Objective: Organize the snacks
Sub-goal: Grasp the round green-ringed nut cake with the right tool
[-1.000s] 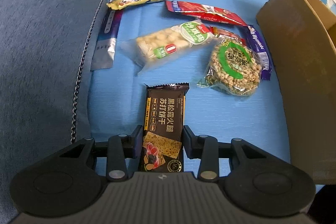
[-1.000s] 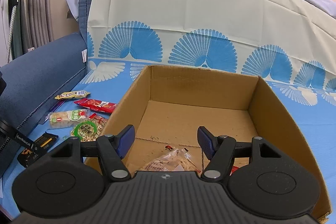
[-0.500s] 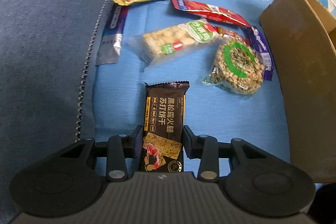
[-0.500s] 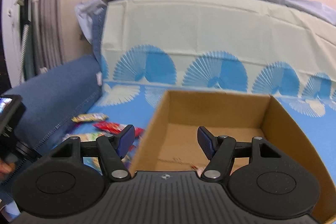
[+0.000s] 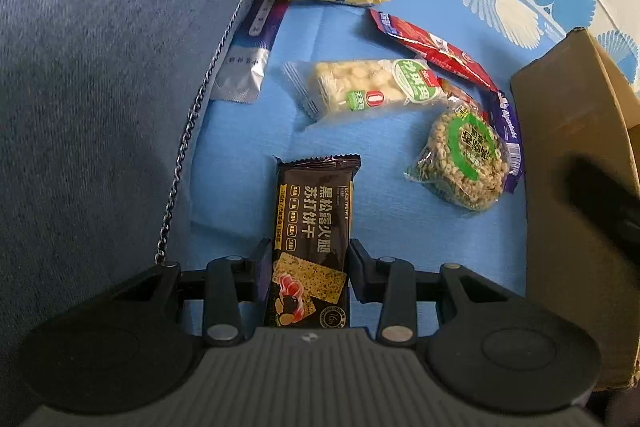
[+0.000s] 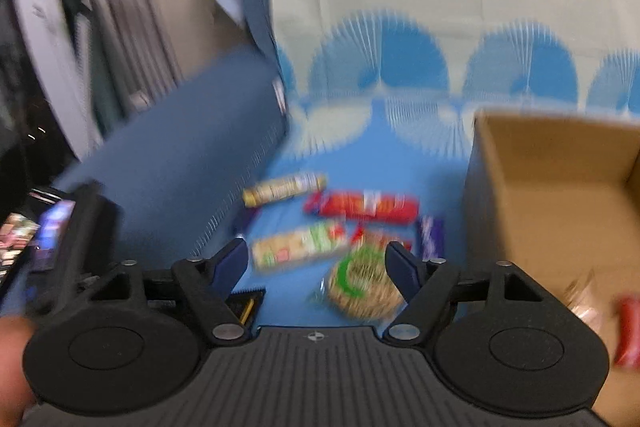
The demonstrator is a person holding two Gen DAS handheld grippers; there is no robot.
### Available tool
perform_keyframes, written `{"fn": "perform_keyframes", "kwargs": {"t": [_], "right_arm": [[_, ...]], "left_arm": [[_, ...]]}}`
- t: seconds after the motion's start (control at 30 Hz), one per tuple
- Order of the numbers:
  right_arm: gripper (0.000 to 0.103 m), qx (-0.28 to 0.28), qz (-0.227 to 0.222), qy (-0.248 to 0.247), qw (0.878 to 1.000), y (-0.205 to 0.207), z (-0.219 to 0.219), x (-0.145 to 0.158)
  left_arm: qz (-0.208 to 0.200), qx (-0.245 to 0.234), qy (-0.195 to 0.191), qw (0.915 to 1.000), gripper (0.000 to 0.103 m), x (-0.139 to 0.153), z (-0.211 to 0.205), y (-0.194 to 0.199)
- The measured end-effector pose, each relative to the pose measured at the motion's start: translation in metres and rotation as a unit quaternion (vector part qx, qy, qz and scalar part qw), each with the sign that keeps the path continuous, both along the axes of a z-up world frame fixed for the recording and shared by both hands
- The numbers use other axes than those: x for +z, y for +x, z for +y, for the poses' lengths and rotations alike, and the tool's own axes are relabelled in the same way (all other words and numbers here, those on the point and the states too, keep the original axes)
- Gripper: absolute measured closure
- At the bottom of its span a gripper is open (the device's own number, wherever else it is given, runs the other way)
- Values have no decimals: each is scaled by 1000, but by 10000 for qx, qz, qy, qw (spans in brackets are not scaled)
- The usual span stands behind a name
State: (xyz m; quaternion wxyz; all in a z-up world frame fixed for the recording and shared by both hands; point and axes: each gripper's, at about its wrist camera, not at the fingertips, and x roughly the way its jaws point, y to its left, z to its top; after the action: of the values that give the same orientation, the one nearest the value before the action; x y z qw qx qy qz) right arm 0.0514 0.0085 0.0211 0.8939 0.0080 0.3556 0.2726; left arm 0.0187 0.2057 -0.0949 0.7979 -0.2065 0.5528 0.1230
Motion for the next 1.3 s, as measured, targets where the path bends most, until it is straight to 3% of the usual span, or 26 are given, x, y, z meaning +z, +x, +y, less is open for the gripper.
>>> {"fn": "perform_keyframes", "kwargs": {"t": [0.13, 0.2, 0.27, 0.37, 0.53, 0.63, 0.83, 1.07, 1.3], "right_arm": [[19, -867, 923, -189, 9918, 37, 19, -38], [12, -1339, 1351, -164, 9816, 55, 17, -58], [12, -1626, 1779, -51, 9705, 74, 17, -78], [12, -1814, 1994, -221, 9627, 85, 20, -99], [8, -1728, 1819, -716, 9654, 90, 37, -112], [21, -1614, 1700, -875, 9682, 89, 39, -111], [21, -1292, 1769, -893, 9716, 85, 27, -101], [21, -507, 1562, -780, 9833, 50, 9, -57], [21, 515, 985, -822, 9904, 5, -11, -2]], "left_arm": [[-36, 20, -73, 10000, 60, 0, 2, -2], [-21, 19, -105, 9999, 60, 0, 1, -2], [-3, 24, -159, 9999, 60, -1, 1, -2], [-23, 44, -222, 9997, 60, -2, 3, -2], [-49, 56, -284, 9996, 60, 0, 4, -2], [-73, 72, -273, 9996, 60, 1, 5, -2], [-84, 68, -253, 9996, 60, 1, 4, -5], [-144, 0, -230, 9996, 60, 3, 3, -5], [-233, -177, -19, 9996, 60, 7, 0, -7]]}}
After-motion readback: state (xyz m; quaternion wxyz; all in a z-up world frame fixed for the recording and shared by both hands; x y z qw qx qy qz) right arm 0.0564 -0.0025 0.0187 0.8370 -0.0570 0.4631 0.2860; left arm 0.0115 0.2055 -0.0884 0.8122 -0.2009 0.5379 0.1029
